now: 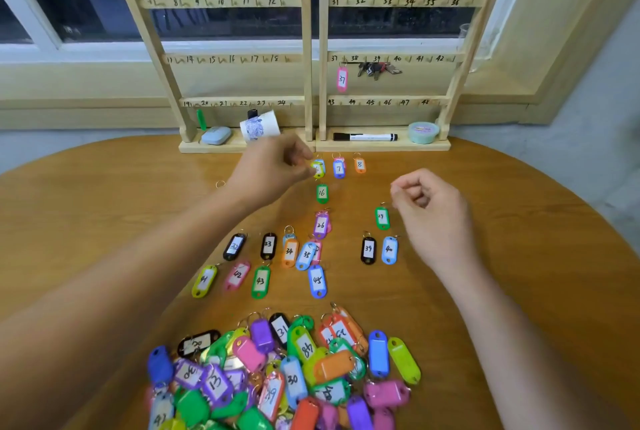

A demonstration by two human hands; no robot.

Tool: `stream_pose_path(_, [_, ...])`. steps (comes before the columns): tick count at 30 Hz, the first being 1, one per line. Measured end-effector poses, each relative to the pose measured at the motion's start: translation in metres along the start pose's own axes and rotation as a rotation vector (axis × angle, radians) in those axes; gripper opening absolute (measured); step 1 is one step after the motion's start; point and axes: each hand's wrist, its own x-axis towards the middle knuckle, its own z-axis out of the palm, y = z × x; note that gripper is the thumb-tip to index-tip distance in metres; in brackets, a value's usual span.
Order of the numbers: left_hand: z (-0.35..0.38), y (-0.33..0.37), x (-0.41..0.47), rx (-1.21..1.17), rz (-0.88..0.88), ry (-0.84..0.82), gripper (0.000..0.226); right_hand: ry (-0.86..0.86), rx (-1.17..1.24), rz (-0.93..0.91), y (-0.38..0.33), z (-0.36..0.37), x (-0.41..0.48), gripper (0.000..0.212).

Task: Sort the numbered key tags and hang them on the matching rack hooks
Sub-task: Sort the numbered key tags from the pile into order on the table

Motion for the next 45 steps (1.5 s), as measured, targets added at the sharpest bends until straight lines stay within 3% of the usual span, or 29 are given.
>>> stream_pose_path(6, [-0.032, -0.010, -0.074, 0.001, -0.051, -0.054, 0.016, -0.124, -0.232, 0.054, 0.017, -0.003, 0.005, 0.016])
stream_pose_path(17, [-0.049, -0.020, -0.173, -0.010, -0.078, -0.150, 0.019, -0.253, -0.293, -0.019, 0.018, 0.005, -0.005, 0.016])
stream_pose_path(31, [-0.073, -0.023, -0.214, 0.044, -0.079, -0.116, 0.017, -0.234, -0.119, -0.029, -0.005, -0.007, -0.035, 0.018])
stream_pose_path(45, [-0.057, -0.017, -0.237, -0.004, 0.094, -0.234, 0.031, -0.473, -0.337, -0.026, -0.007, -0.063, -0.143, 0.016])
